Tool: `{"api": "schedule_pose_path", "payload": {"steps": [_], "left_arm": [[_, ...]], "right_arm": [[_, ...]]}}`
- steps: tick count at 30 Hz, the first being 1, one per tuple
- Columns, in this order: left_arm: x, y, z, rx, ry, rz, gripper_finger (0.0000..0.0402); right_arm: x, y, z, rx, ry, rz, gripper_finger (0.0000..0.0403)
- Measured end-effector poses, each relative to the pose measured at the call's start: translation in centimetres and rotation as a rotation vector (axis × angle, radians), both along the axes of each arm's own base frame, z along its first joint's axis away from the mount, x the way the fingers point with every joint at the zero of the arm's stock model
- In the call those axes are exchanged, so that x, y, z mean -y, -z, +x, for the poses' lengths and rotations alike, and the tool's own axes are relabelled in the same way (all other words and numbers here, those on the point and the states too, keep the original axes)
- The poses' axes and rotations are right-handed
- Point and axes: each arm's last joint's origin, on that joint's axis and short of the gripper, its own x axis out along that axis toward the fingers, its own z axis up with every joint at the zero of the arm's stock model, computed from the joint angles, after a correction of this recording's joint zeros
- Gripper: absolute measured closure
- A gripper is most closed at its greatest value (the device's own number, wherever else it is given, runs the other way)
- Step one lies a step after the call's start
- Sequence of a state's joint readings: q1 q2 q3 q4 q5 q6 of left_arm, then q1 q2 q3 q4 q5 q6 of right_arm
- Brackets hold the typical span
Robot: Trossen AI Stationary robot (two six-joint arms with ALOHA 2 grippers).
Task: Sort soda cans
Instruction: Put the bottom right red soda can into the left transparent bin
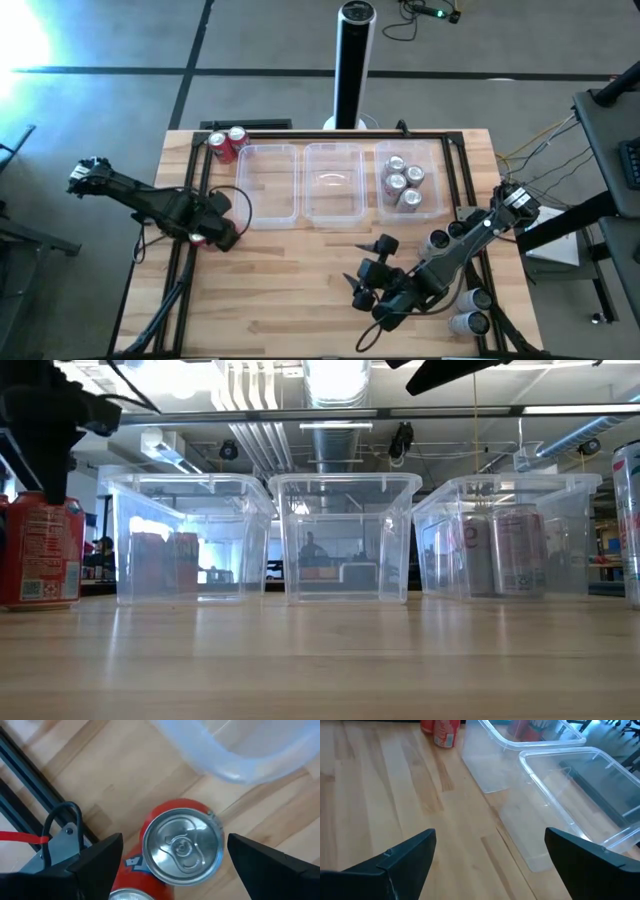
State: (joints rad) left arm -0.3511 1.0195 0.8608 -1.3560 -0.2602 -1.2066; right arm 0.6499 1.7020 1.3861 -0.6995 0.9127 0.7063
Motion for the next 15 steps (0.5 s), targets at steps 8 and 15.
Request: {"api": "schedule_pose_path", "payload": {"steps": [8, 15], "left_arm": [[0.1, 1.7, 0.1, 0.003, 0.016, -0.028, 0.006], [0.2, 4.0, 0.4, -0.024, 0.033, -0.112, 0.0063]], "right_arm": [[0.0, 0.0, 0.0, 0.006, 0.006, 0.009, 0.0035], [-0.1, 0.1, 0.0, -0.021, -0.019, 0.014, 0.0035]]}}
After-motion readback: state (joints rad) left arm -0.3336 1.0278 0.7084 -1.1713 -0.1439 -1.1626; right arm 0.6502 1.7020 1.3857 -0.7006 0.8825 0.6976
